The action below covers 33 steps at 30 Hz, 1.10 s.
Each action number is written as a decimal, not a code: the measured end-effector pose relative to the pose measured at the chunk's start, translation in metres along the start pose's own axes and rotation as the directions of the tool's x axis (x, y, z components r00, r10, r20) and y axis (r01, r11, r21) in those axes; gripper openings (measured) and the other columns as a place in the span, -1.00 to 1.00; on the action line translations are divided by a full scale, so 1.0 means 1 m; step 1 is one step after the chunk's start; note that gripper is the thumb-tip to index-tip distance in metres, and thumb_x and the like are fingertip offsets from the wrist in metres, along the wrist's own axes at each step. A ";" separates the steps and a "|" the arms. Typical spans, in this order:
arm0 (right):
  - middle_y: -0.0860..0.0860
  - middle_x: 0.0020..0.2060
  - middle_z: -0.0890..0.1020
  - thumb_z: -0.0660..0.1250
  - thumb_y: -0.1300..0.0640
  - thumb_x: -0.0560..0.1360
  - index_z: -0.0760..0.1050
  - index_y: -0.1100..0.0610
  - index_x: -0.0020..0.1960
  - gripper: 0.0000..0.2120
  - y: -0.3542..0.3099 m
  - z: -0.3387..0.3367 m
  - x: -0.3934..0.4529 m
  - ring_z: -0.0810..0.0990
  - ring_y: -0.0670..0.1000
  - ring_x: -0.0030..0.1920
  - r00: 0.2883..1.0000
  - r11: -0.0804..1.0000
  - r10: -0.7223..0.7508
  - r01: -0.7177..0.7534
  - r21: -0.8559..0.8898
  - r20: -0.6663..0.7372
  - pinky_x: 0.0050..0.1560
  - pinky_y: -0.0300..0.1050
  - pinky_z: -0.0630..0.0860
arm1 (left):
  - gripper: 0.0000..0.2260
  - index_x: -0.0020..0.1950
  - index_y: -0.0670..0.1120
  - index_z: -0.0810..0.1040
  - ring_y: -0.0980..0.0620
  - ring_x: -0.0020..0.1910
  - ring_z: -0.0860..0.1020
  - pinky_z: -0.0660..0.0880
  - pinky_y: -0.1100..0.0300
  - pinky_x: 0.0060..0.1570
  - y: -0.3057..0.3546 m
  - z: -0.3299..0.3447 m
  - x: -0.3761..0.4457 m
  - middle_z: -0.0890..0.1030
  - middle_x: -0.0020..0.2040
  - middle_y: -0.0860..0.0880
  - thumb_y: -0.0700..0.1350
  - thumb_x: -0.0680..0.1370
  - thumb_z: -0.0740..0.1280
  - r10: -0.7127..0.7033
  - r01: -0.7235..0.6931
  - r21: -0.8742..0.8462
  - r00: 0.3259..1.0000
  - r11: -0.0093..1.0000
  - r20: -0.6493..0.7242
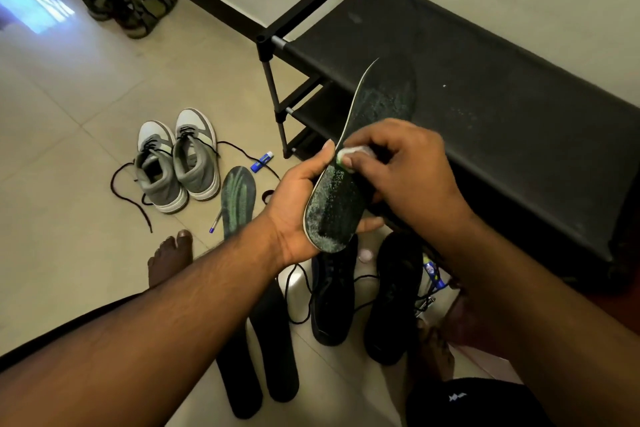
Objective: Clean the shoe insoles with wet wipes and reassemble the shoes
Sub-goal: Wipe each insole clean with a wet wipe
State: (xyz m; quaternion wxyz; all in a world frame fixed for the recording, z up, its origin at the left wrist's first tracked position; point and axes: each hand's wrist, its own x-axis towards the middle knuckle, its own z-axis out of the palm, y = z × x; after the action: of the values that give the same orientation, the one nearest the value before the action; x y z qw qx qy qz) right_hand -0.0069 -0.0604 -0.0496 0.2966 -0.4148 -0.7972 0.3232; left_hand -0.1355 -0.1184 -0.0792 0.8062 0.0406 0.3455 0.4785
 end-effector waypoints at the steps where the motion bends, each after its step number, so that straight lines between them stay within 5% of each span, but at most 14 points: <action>1: -0.07 -0.21 0.62 0.47 0.22 0.41 0.65 0.12 -0.11 -0.93 0.002 -0.001 0.001 0.56 -0.16 -0.16 0.999 1.000 -0.006 0.005 -0.014 -0.040 -0.11 -0.37 0.45 | -0.49 -0.05 -0.09 0.73 -0.07 -0.06 0.68 0.61 -0.10 -0.06 -0.001 0.002 0.002 0.69 -0.04 -0.12 0.20 0.64 0.10 0.001 -0.001 0.005 1.000 1.000 -0.008; 4: -0.04 -0.19 0.63 0.48 0.21 0.40 0.66 0.15 -0.09 -0.92 0.000 0.003 -0.003 0.58 -0.12 -0.15 0.998 0.997 -0.062 0.062 -0.041 0.000 -0.09 -0.35 0.45 | -0.48 -0.11 -0.14 0.71 -0.07 -0.13 0.68 0.62 -0.03 -0.10 0.001 0.006 0.004 0.68 -0.09 -0.14 0.19 0.64 0.12 -0.005 0.004 -0.020 0.999 1.000 -0.043; 10: -0.11 -0.21 0.62 0.52 0.22 0.37 0.67 0.14 -0.10 -0.88 -0.018 0.008 -0.011 0.59 -0.18 -0.18 0.923 0.978 -0.186 0.139 0.157 0.338 -0.13 -0.34 0.48 | -0.37 -0.42 -0.18 0.65 0.01 -0.44 0.62 0.55 0.24 -0.42 0.008 0.009 -0.003 0.60 -0.43 -0.08 0.21 0.61 0.13 -0.025 0.023 -0.026 0.995 0.999 -0.095; 16: -0.05 -0.18 0.63 0.48 0.20 0.41 0.66 0.13 -0.08 -0.91 -0.004 0.003 -0.002 0.57 -0.14 -0.12 1.000 1.000 -0.012 0.012 0.011 0.000 -0.06 -0.30 0.48 | -0.50 -0.14 -0.07 0.71 -0.05 -0.13 0.66 0.58 -0.06 -0.08 -0.001 0.005 0.001 0.69 -0.11 -0.10 0.16 0.66 0.09 0.003 0.001 0.051 0.998 0.999 -0.069; 18: -0.05 -0.17 0.63 0.48 0.20 0.41 0.66 0.13 -0.08 -0.90 -0.002 0.002 -0.002 0.58 -0.14 -0.12 1.000 1.000 -0.005 0.006 0.011 -0.010 -0.07 -0.32 0.47 | -0.50 -0.12 -0.08 0.72 -0.06 -0.11 0.67 0.58 -0.08 -0.07 0.000 0.006 0.001 0.69 -0.08 -0.11 0.17 0.66 0.10 0.002 0.001 0.042 0.997 0.999 -0.077; 23: -0.13 -0.20 0.60 0.51 0.23 0.37 0.66 0.17 -0.09 -0.87 -0.021 0.013 -0.014 0.57 -0.21 -0.17 0.933 0.968 -0.240 0.206 0.145 0.270 -0.11 -0.42 0.45 | -0.36 -0.43 -0.20 0.63 0.02 -0.44 0.62 0.55 0.24 -0.43 0.011 0.011 -0.007 0.59 -0.44 -0.09 0.20 0.61 0.12 -0.035 0.036 0.007 0.993 0.999 -0.109; 26: -0.10 -0.20 0.62 0.50 0.23 0.38 0.66 0.16 -0.09 -0.88 -0.022 0.012 -0.014 0.59 -0.18 -0.16 0.897 0.966 -0.249 0.203 0.161 0.365 -0.13 -0.36 0.49 | -0.37 -0.45 -0.20 0.62 0.02 -0.47 0.61 0.54 0.25 -0.46 0.013 0.008 -0.009 0.58 -0.46 -0.08 0.21 0.60 0.14 -0.023 0.024 0.007 0.993 1.000 -0.120; 33: -0.03 -0.19 0.64 0.46 0.21 0.43 0.66 0.14 -0.08 -0.92 -0.006 0.006 -0.008 0.58 -0.11 -0.13 0.999 0.999 -0.032 0.031 -0.033 -0.025 -0.06 -0.20 0.53 | -0.48 -0.11 -0.16 0.70 -0.09 -0.15 0.69 0.63 -0.02 -0.20 0.006 0.005 -0.003 0.69 -0.09 -0.16 0.16 0.66 0.10 0.034 -0.033 0.027 0.998 0.999 -0.049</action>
State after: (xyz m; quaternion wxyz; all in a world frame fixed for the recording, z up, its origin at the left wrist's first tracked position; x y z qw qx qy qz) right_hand -0.0110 -0.0715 -0.0502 0.3051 -0.4112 -0.8048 0.3002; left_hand -0.1379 -0.1163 -0.0719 0.7888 0.0451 0.3706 0.4882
